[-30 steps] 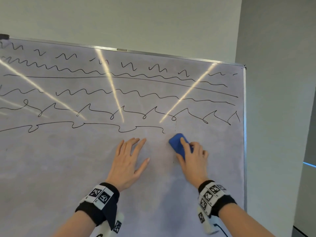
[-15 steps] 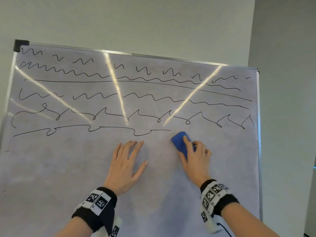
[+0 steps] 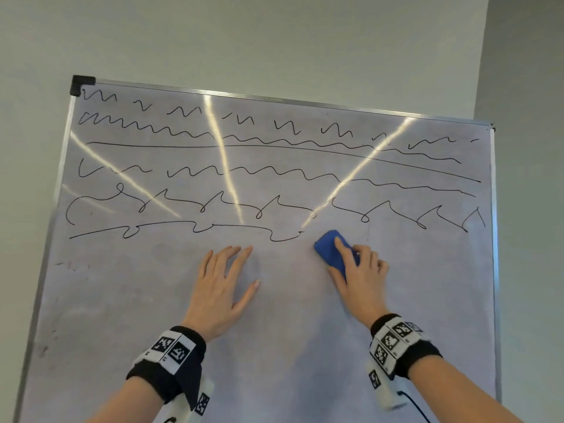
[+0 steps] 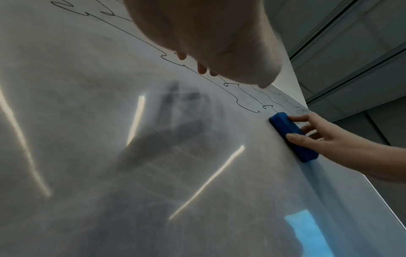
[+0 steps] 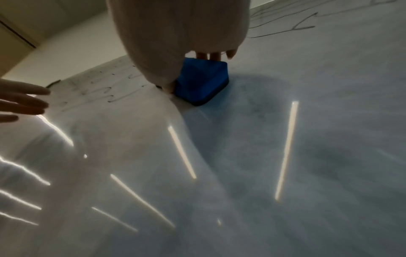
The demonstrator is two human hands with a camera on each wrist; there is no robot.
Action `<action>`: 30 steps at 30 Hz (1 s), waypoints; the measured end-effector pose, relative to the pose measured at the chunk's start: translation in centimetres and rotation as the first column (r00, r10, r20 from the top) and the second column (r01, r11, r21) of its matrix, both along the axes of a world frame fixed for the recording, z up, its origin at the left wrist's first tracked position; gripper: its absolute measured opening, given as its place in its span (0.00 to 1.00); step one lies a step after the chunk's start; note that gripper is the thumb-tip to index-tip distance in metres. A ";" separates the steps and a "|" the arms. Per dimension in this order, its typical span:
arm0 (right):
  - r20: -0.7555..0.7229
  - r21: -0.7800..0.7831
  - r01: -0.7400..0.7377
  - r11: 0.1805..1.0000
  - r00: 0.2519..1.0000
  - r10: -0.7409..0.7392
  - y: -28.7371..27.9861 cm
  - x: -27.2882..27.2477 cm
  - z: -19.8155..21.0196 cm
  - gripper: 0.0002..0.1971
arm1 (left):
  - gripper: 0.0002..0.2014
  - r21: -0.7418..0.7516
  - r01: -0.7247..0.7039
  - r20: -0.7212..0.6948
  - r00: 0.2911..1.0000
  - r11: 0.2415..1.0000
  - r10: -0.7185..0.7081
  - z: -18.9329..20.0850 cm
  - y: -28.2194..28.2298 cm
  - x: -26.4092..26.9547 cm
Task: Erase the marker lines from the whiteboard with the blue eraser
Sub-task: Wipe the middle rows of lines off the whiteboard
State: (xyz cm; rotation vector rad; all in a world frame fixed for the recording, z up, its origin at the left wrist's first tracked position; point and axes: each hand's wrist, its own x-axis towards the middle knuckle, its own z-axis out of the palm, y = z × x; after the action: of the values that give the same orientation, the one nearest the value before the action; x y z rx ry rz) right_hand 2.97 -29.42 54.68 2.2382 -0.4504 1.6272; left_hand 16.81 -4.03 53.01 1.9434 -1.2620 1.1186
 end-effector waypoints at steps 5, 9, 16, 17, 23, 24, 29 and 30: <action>0.013 -0.017 0.008 1.000 1.000 -0.007 5.1 4.1 2.6 0.33 | 0.31 -0.035 0.010 0.014 1.000 0.999 -0.010 0.6 0.9 0.4; -0.143 -0.195 -0.102 0.976 0.987 0.075 7.5 5.8 0.4 0.35 | 0.30 -0.042 0.020 0.022 1.000 0.999 -0.019 1.0 1.1 0.4; -0.033 -0.062 -0.042 0.997 0.999 0.040 5.3 4.3 2.8 0.31 | 0.30 -0.052 -0.032 0.004 0.999 0.998 0.033 0.2 5.6 2.9; -0.030 -0.058 -0.039 0.998 0.999 0.038 6.2 5.2 3.6 0.31 | 0.30 -0.052 -0.037 0.000 0.999 0.998 0.037 0.3 5.8 3.1; -0.209 -0.216 -0.140 0.966 0.973 0.094 10.9 8.1 1.5 0.33 | 0.30 -0.034 -0.032 0.013 0.999 0.999 0.033 0.6 6.5 2.9; -0.231 -0.242 -0.158 0.957 0.968 0.102 10.3 7.6 1.0 0.33 | 0.30 -0.027 -0.035 0.015 0.999 0.999 0.035 0.5 7.0 3.0; -0.129 -0.152 -0.063 0.986 0.991 0.043 9.4 6.8 3.2 0.33 | 0.30 -0.029 -0.050 0.001 0.999 0.998 0.050 -0.2 10.2 4.4; -0.121 -0.138 -0.059 0.989 0.992 0.042 10.3 7.5 3.8 0.33 | 0.30 -0.035 -0.052 0.000 0.999 0.998 0.052 -0.2 10.4 4.5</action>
State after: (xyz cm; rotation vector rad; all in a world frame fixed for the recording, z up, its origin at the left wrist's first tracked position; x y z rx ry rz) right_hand 10.51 -19.17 58.51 2.2409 -0.2412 1.4907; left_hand 21.30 6.41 52.80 1.9602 -1.1901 1.1594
